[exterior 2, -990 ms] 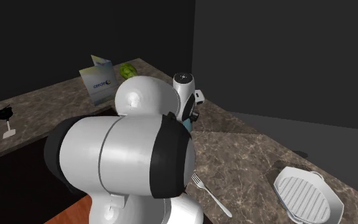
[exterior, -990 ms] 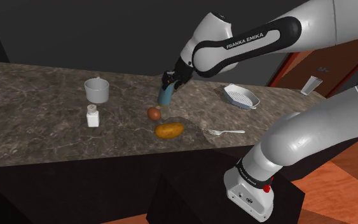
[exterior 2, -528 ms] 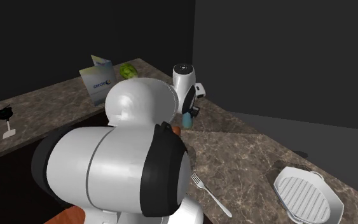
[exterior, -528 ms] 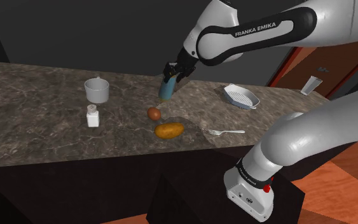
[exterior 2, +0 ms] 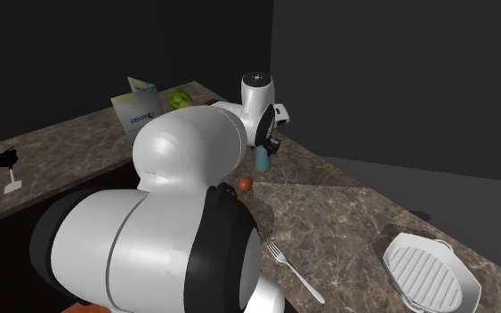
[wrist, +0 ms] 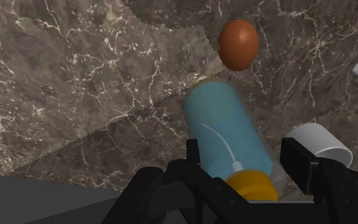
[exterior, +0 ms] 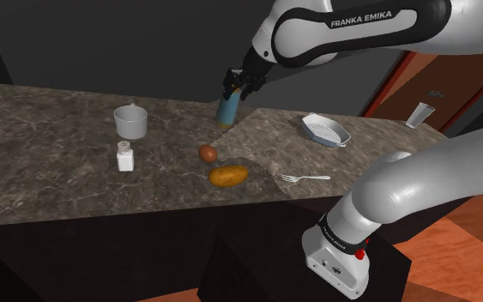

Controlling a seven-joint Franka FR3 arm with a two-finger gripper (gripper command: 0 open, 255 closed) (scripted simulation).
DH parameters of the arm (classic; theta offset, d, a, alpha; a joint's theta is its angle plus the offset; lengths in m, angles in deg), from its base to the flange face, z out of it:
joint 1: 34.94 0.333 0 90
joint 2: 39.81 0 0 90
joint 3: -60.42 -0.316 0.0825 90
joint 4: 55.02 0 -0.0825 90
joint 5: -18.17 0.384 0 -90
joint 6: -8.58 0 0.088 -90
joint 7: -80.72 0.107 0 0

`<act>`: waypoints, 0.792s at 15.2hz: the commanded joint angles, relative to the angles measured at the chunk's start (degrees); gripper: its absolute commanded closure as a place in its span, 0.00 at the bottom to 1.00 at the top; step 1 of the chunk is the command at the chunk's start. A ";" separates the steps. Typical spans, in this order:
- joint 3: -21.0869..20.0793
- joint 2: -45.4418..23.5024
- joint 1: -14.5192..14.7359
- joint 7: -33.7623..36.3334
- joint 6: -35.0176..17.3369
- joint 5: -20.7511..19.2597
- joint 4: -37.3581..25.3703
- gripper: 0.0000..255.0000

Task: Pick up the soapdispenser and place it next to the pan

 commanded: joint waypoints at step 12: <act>0.73 2.26 -0.33 0.39 10.53 -0.71 -8.27 1.00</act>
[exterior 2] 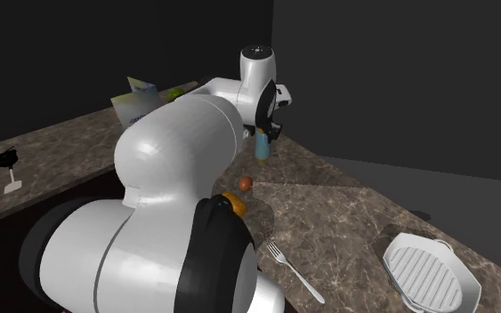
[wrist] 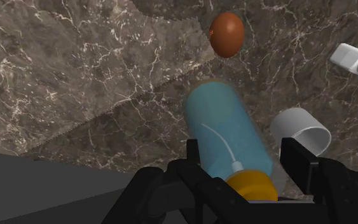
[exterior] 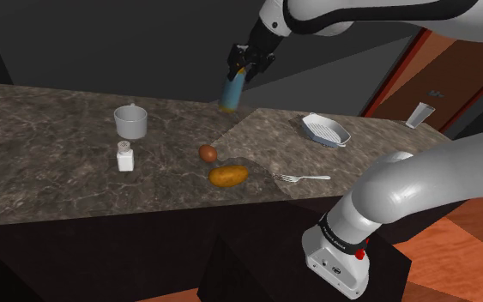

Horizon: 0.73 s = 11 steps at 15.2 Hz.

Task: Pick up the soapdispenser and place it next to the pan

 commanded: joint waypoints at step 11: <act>1.79 0.67 -0.64 -1.22 8.15 -0.66 -7.34 1.00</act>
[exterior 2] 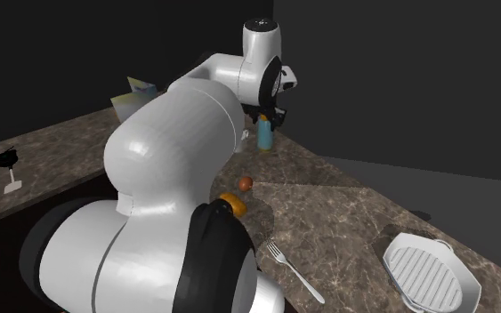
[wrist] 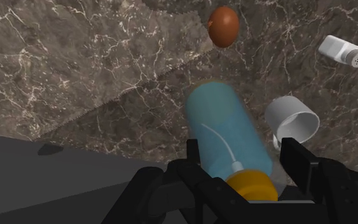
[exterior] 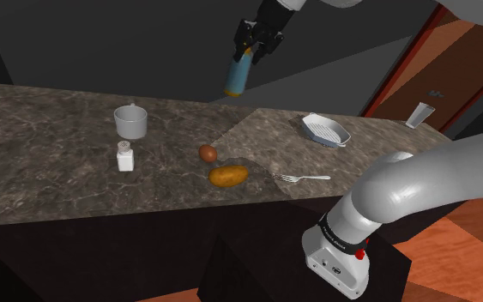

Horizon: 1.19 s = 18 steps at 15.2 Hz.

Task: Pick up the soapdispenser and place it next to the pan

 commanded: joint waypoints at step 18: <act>22.86 -1.28 -6.31 -26.77 3.48 -3.02 -2.52 1.00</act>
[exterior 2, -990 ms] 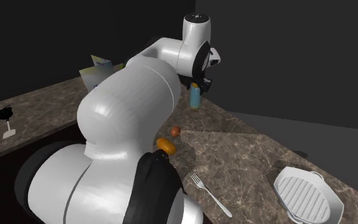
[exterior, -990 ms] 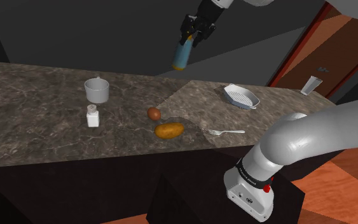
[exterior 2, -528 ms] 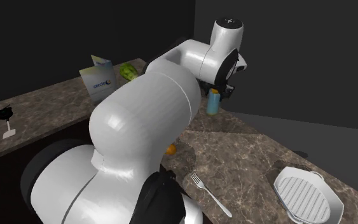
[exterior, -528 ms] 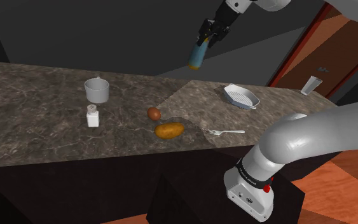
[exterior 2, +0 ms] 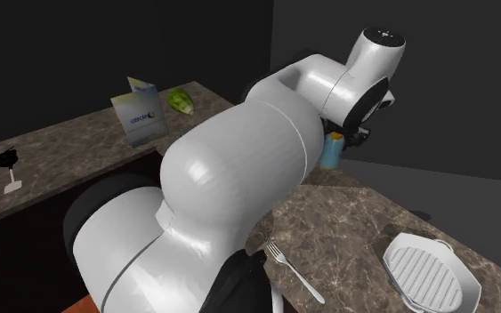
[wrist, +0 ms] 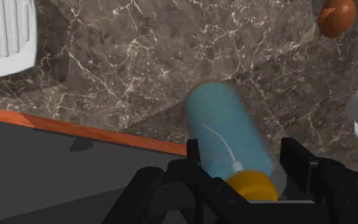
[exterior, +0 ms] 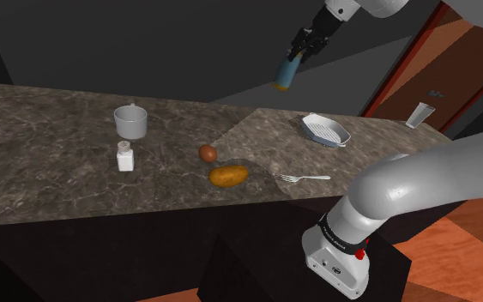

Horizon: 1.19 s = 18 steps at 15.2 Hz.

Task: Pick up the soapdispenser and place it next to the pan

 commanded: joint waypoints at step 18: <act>20.49 -16.67 -2.16 -25.24 2.04 5.45 -14.78 1.00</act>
